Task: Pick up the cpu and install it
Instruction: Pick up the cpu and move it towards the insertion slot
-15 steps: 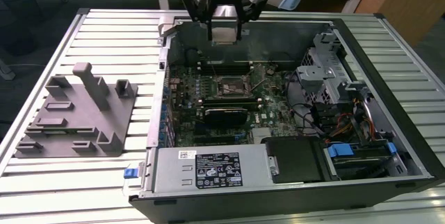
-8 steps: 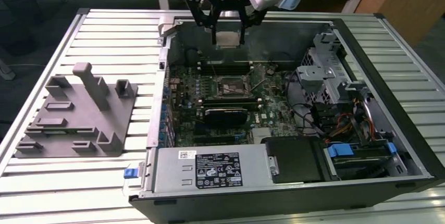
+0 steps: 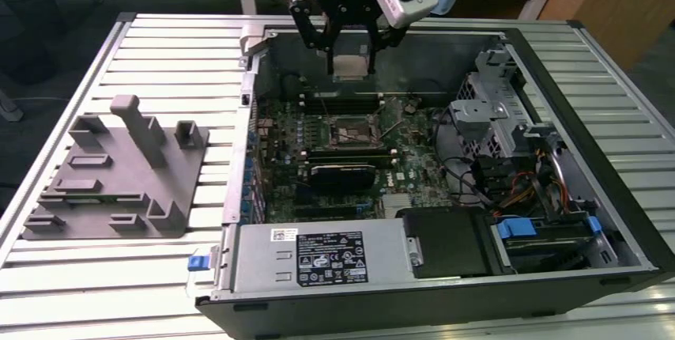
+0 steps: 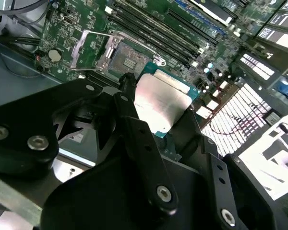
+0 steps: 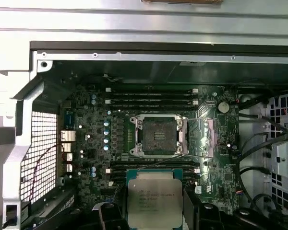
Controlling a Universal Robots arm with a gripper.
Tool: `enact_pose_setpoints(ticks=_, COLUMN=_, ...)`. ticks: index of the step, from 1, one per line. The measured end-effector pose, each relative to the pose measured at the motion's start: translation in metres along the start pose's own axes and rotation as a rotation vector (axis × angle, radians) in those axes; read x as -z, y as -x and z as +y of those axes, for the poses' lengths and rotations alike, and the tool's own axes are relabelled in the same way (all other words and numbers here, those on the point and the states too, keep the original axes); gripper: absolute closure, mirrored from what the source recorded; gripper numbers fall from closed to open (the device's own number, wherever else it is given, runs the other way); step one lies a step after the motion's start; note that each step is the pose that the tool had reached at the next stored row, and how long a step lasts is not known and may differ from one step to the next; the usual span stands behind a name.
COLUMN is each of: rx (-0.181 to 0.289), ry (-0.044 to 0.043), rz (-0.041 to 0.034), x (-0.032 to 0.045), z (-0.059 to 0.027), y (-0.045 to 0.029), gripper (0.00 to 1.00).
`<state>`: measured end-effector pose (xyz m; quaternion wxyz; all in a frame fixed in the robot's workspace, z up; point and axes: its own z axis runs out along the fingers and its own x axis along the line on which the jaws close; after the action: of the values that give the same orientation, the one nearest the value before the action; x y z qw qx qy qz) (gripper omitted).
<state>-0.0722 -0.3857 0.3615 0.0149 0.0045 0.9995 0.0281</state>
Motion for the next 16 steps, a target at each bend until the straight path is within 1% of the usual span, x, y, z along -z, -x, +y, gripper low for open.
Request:
enact_pose_setpoints(ticks=9, rx=0.0, ry=0.0001, rz=0.0, x=-0.0167, z=0.0029, y=0.006, gripper=0.45)
enact_pose_setpoints(ticks=14, rx=0.0, ry=0.0, rz=0.0, x=-0.0259, z=0.0042, y=0.008, gripper=0.45)
enact_pose_setpoints(ticks=15, rx=0.0, ry=0.0, rz=0.0, x=-0.0297, z=0.005, y=0.0083, gripper=0.45)
enact_pose_setpoints(ticks=16, rx=0.0, ry=0.0, rz=0.0001, x=-0.0315, z=0.0054, y=0.0083, gripper=0.45)
